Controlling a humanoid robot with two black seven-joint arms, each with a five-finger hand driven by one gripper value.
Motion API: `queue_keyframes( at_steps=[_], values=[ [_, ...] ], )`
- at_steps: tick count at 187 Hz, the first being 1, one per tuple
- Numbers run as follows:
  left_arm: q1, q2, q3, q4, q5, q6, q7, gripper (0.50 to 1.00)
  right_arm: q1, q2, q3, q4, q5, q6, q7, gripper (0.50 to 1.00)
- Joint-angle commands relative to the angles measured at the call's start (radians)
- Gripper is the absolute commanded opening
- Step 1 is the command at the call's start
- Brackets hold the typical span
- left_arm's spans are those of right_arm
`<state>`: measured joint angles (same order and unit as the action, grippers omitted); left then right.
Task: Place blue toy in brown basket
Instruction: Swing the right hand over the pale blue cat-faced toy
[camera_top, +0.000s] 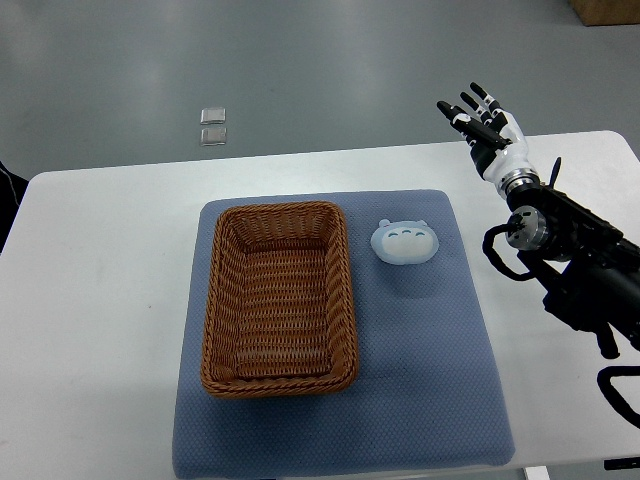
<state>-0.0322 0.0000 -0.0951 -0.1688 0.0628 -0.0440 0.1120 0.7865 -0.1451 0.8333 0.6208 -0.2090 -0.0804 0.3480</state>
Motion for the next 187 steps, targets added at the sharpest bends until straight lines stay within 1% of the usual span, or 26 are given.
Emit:
queue_keyframes(
  at_steps=[1,33,54,78,90,101,142,156,167,187],
  values=[
    [0.0,0.0,0.0,0.0,0.0,-0.001,0.0,1.0,0.004,-0.036,-0.016,0.051,-0.01,-0.053,-0.006,0.905],
    [0.0,0.0,0.0,0.0,0.0,-0.001,0.0,1.0,0.063,-0.11,-0.106,0.096,-0.069,-0.065,-0.01,0.905],
    [0.0,0.0,0.0,0.0,0.0,-0.001,0.0,1.0,0.126,-0.168,-0.23,0.143,-0.179,-0.056,-0.058,0.905],
    [0.0,0.0,0.0,0.0,0.0,-0.001,0.0,1.0,0.197,-0.232,-0.382,0.218,-0.34,-0.038,-0.09,0.905],
    [0.0,0.0,0.0,0.0,0.0,-0.001,0.0,1.0,0.228,-0.265,-0.445,0.254,-0.409,-0.018,-0.113,0.905],
    [0.0,0.0,0.0,0.0,0.0,-0.001,0.0,1.0,0.266,-0.3,-0.508,0.289,-0.474,0.017,-0.13,0.905],
    [0.0,0.0,0.0,0.0,0.0,0.001,0.0,1.0,0.413,-0.407,-0.746,0.419,-0.635,0.126,-0.145,0.905],
    [0.0,0.0,0.0,0.0,0.0,0.001,0.0,1.0,0.456,-0.424,-0.807,0.45,-0.676,0.151,-0.145,0.905],
    [0.0,0.0,0.0,0.0,0.0,0.001,0.0,1.0,0.488,-0.433,-0.862,0.479,-0.716,0.186,-0.145,0.905],
    [0.0,0.0,0.0,0.0,0.0,-0.001,0.0,1.0,0.522,-0.438,-0.945,0.504,-0.793,0.232,-0.147,0.905]
  ],
)
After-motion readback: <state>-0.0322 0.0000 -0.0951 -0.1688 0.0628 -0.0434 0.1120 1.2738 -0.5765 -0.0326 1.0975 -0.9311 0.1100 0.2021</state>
